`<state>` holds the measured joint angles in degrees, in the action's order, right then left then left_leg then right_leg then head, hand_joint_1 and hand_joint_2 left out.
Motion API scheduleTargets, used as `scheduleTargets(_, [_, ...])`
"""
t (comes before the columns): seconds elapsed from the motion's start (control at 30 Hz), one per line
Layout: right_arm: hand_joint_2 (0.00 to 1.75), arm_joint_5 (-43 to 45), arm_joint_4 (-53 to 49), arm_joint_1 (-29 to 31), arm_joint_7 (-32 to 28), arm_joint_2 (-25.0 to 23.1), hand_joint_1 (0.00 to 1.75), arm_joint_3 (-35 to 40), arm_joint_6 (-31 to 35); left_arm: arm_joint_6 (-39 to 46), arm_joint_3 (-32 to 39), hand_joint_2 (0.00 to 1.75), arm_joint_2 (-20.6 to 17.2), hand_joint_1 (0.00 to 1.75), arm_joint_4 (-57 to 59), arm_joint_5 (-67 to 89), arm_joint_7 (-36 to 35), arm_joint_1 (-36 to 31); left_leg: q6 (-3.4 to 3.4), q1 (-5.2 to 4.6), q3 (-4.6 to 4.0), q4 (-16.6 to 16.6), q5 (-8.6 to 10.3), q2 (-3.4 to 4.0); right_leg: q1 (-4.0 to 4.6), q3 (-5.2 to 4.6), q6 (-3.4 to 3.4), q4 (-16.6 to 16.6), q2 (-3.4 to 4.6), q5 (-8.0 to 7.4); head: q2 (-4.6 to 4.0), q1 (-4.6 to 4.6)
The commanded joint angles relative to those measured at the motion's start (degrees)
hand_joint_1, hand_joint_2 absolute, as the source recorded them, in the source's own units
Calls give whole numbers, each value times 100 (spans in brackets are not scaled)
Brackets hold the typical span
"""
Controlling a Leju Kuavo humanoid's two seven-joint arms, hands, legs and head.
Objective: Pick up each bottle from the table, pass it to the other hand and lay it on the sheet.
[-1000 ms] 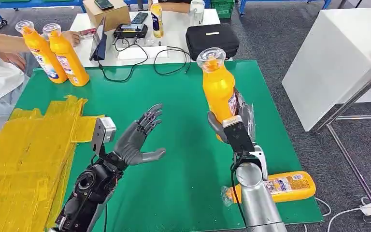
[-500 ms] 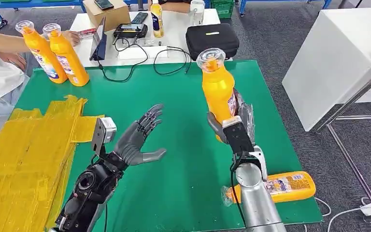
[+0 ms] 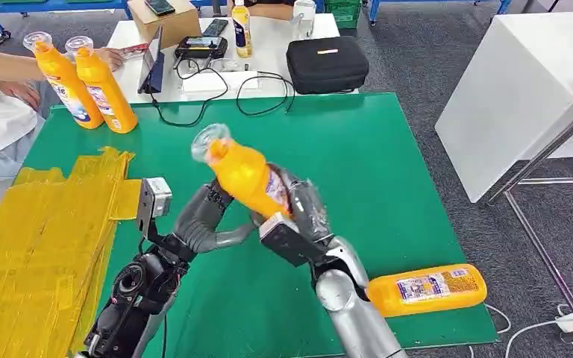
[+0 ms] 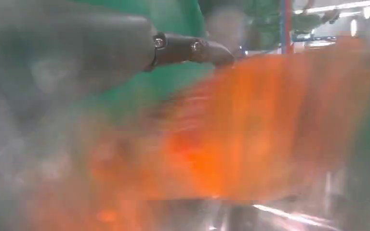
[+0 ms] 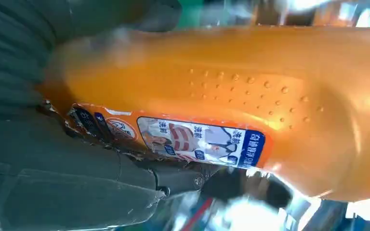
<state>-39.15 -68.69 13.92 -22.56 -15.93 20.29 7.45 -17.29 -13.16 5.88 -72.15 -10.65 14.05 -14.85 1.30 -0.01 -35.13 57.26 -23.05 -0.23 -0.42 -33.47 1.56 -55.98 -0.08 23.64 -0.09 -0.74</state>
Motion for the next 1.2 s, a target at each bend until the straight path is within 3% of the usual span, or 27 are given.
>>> scheduleTargets(0.03, [175, -92, 1146, 91, -138, -171, 175, 987, 127, -18, 260, 175, -170, 0, 82, -128, -2, 44, -8, 6, 22, -4, -10, 14, 6, 18, -5, 7, 12, 5, 0, -4])
scheduleTargets(0.63, [175, 77, 1368, 179, -147, -140, 175, 1105, 61, -30, 345, 175, -155, 0, 28, -186, 35, 54, -12, 18, 28, 5, -19, 3, 15, 31, -7, 10, 0, 14, 0, -2])
scheduleTargets(0.8, [175, 172, 1468, 216, -104, -149, 175, 1167, 114, 94, 608, 175, 33, 0, -189, -320, 109, 179, -10, 13, 21, 4, -14, 2, 11, 23, -4, 8, -1, 11, -2, -2])
scheduleTargets(0.83, [175, 179, 1482, 219, -87, -153, 175, 1167, 130, 187, 669, 175, 87, 24, -277, -310, 142, 202, -10, 14, 18, 5, -13, 1, 11, 21, -4, 8, -1, 10, 0, -2])
scheduleTargets(0.87, [175, 185, 1492, 222, -71, -154, 175, 1166, 141, 249, 730, 175, 146, 101, -388, -322, 159, 232, -10, 16, 21, 6, -15, 1, 13, 25, -4, 9, -2, 11, 0, -2])
scheduleTargets(1.13, [175, 187, 1493, 225, -69, -156, 175, 1168, 142, 260, 739, 175, 161, 101, -440, -325, 155, 243, -8, 10, 11, 2, -6, -9, 8, 13, -3, 9, -11, 7, 0, -2])
scheduleTargets(1.17, [175, 192, 1492, 227, -58, -150, 175, 1164, 145, 301, 798, 175, 202, 175, -493, -349, 183, 265, -10, 15, 17, 5, -11, -6, 13, 20, -4, 11, -9, 10, 0, -2])
scheduleTargets(1.2, [175, 196, 1498, 232, -34, -159, 175, 1153, 163, 422, 917, 175, 304, 175, -646, -353, 325, 313, -6, 7, 6, 1, -2, -8, 4, 5, -3, 7, -10, 5, 0, -2])
